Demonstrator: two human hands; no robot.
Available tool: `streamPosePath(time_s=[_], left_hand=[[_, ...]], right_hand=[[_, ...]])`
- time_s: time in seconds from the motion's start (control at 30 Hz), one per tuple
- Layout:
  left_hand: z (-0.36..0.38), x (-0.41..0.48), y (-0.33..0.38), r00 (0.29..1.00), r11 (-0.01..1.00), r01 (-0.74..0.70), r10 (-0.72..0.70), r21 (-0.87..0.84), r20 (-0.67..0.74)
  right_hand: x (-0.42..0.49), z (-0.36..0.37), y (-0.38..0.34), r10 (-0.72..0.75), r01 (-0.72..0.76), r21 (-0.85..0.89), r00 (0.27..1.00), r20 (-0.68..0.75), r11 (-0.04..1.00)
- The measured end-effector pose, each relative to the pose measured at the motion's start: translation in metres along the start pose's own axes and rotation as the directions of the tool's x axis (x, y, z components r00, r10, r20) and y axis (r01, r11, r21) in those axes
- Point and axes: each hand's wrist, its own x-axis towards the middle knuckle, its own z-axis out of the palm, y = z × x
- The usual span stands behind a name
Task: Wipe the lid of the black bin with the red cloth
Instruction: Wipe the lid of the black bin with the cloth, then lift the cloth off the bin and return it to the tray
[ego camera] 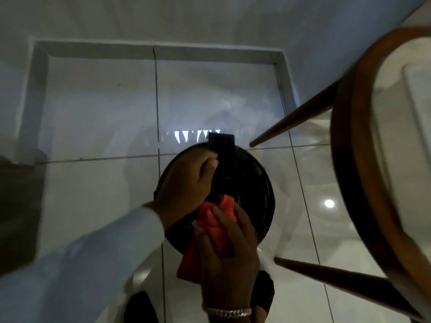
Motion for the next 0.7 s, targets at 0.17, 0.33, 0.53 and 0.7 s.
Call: streamPosePath(time_s=[0.17, 0.33, 0.53, 0.7], left_hand=[[-0.044, -0.039, 0.087, 0.790, 0.494, 0.613, -0.373, -0.617, 0.486], [-0.040, -0.040, 0.179, 0.875, 0.578, 0.484, -0.316, -0.657, 0.366], [0.017, -0.019, 0.275, 0.912, 0.633, 0.395, -0.357, -0.666, 0.202], [0.082, 0.000, 0.325, 0.916, 0.808, 0.378, -0.396, -0.451, 0.058]], right_hand=[[0.044, -0.067, -0.060, -0.155, 0.157, 0.059, 0.987, -0.038, 0.986], [0.074, -0.162, -0.107, -0.156, 0.154, 0.325, 0.988, -0.020, 0.933], [0.132, -0.276, -0.094, 0.146, -0.171, 0.495, 0.985, 0.087, 0.852], [0.176, -0.308, -0.057, 0.156, -0.113, 0.314, 0.981, -0.113, 0.943]])
